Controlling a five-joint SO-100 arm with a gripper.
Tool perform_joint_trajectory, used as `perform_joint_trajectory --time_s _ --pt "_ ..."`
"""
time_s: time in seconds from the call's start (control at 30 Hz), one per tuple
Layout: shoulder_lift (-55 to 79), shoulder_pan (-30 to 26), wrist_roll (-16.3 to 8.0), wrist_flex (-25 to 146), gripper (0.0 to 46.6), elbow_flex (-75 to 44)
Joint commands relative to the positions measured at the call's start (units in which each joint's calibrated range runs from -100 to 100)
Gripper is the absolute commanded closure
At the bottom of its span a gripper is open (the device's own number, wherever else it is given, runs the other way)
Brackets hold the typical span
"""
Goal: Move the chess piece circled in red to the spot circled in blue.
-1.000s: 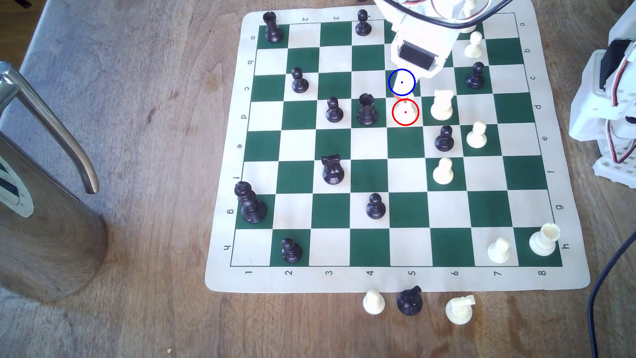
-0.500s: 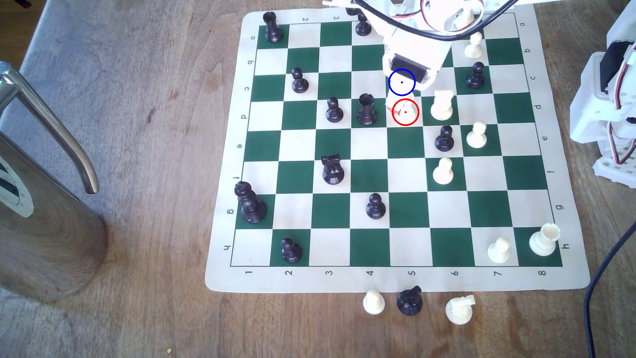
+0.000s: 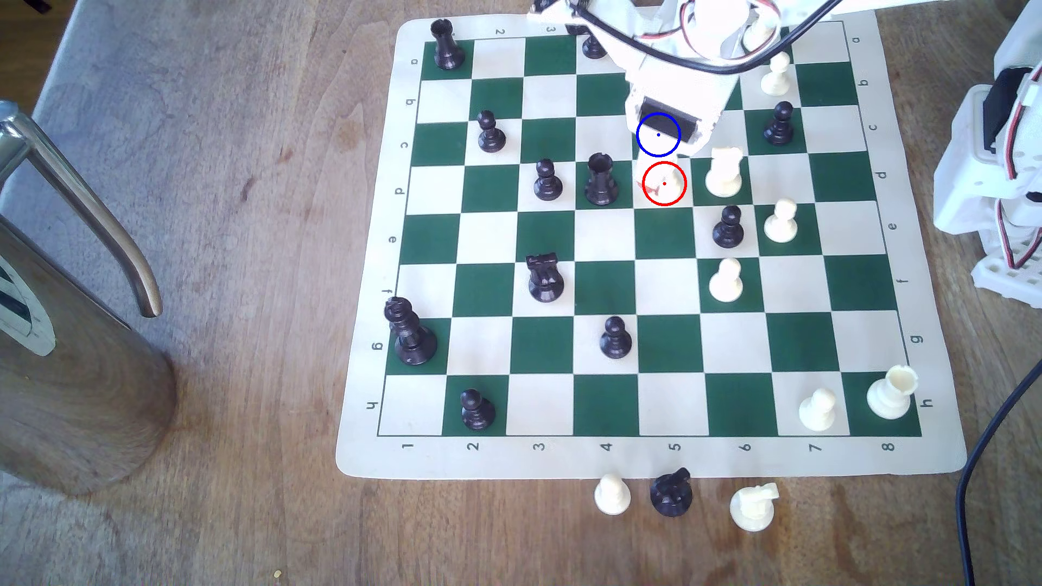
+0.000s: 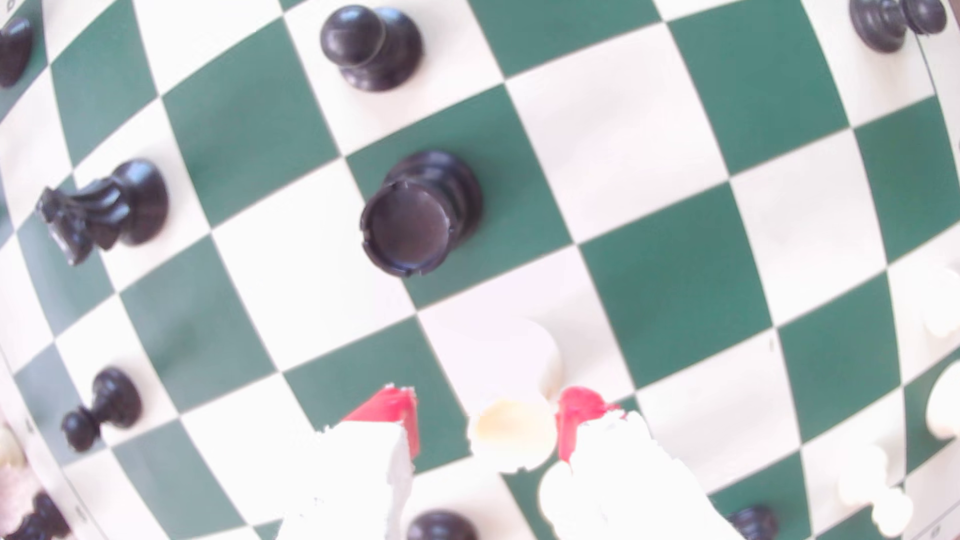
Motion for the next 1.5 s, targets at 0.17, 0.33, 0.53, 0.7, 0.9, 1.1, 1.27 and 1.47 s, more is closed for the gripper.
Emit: perform_joint_trajectory --time_s 0.17,0.33,0.53,0.7,0.9,1.1,1.27,1.47 --pt "-2.1 -0.2 0.7 0.2 32.5 -3.0" --pt "-1.1 -0.4 0.8 0.2 33.5 -2.2" --pt "-0.5 -0.4 0.8 0.2 34.1 -2.2" --pt "0.4 -0.6 0.9 0.2 34.4 -2.1" --pt "1.1 -0.8 0.9 0.0 36.4 -2.1" --pt "0.9 -0.8 0.7 -0.3 46.4 -2.1" --pt "0.0 -1.0 0.7 0.0 46.4 -1.9" --pt "-5.1 -1.3 0.6 4.8 46.4 -4.5"
